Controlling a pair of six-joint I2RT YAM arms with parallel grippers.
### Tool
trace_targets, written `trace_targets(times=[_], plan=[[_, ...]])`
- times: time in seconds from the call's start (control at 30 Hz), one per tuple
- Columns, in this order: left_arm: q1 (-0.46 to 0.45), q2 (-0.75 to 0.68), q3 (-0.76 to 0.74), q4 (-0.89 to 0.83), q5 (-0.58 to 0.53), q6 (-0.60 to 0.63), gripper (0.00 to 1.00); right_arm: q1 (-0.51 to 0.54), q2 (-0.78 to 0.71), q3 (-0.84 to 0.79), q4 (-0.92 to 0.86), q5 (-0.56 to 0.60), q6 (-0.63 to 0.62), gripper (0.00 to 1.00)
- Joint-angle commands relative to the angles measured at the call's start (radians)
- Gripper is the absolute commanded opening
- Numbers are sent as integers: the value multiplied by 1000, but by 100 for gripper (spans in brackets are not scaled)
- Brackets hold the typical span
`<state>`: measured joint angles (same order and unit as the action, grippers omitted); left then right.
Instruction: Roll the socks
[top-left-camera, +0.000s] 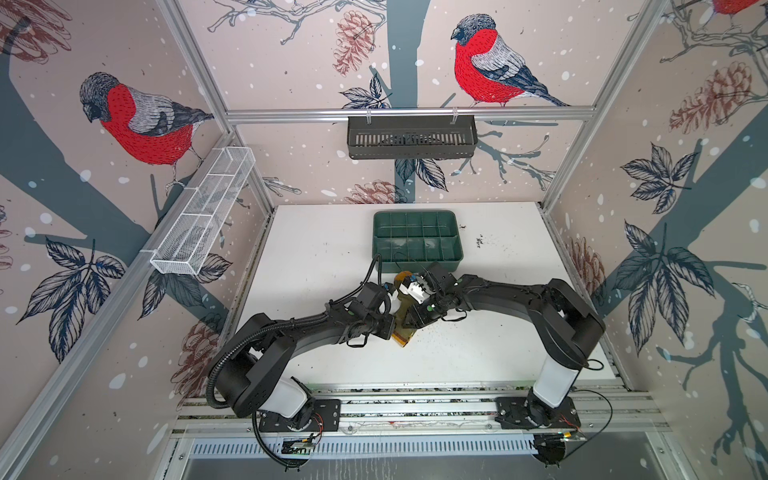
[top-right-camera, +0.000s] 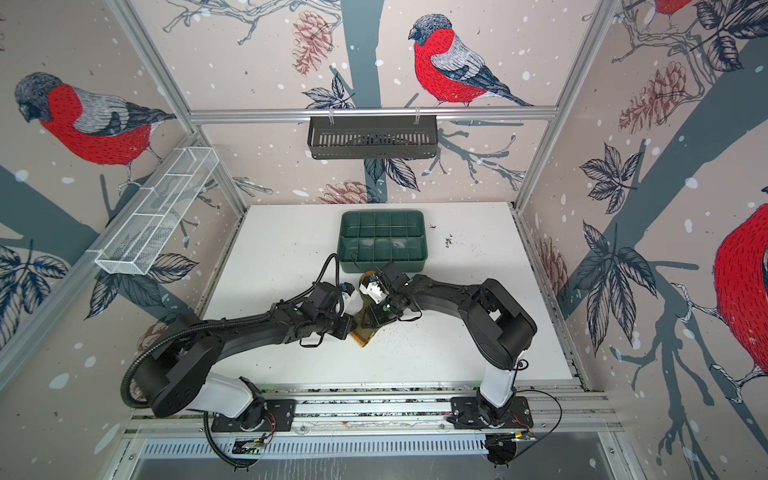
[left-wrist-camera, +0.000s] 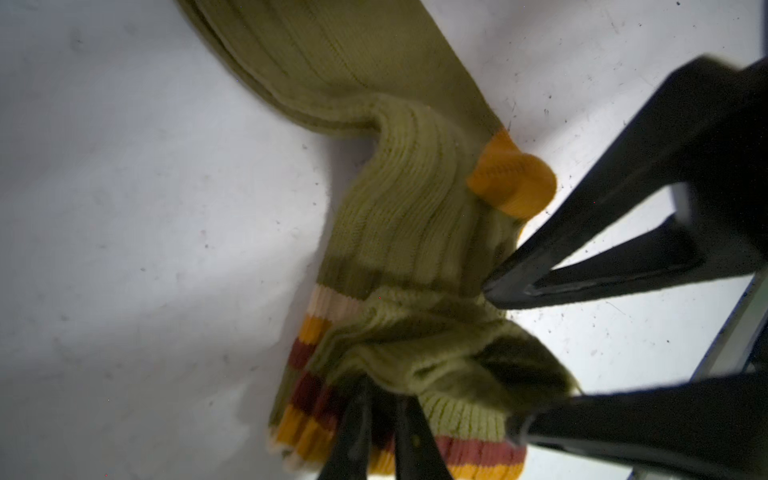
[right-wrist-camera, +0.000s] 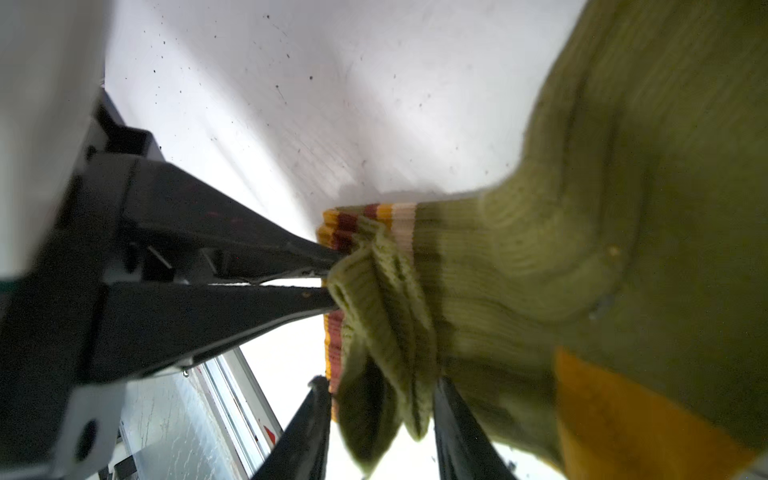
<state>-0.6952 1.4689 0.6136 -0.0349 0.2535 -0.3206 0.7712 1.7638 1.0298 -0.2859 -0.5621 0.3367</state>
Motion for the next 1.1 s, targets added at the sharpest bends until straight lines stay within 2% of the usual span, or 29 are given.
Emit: trace_targets(times=[0.0,0.07,0.23,0.27,0.3,0.4,0.47,0.53,0.7,0.8,1.07], plan=[[5,-2,0,21,10,11,15,0,-48,-4,-19,70,-13,43],[6,-4,0,17,10,12,15,2,-83,-11,-11,71,-9,39],[12,-11,-4,18,14,11,15,33,-86,-10,3,52,-2,11],[15,-12,-6,21,17,9,15,48,-86,-13,11,64,-4,10],[20,-14,-9,27,27,8,15,74,-96,-22,29,95,-8,12],[39,-16,-23,50,66,0,15,165,-140,-51,63,244,-24,26],[46,-12,-27,60,89,-4,15,216,-159,-62,61,350,-37,32],[49,-2,-28,65,104,-3,15,271,-167,-68,42,475,-53,35],[51,18,-37,93,132,-15,15,377,-163,-64,9,682,-97,36],[53,24,-41,102,144,-21,15,410,-150,-56,-1,750,-115,36],[57,31,-40,100,158,-24,15,469,-60,-24,-38,841,-135,37]])
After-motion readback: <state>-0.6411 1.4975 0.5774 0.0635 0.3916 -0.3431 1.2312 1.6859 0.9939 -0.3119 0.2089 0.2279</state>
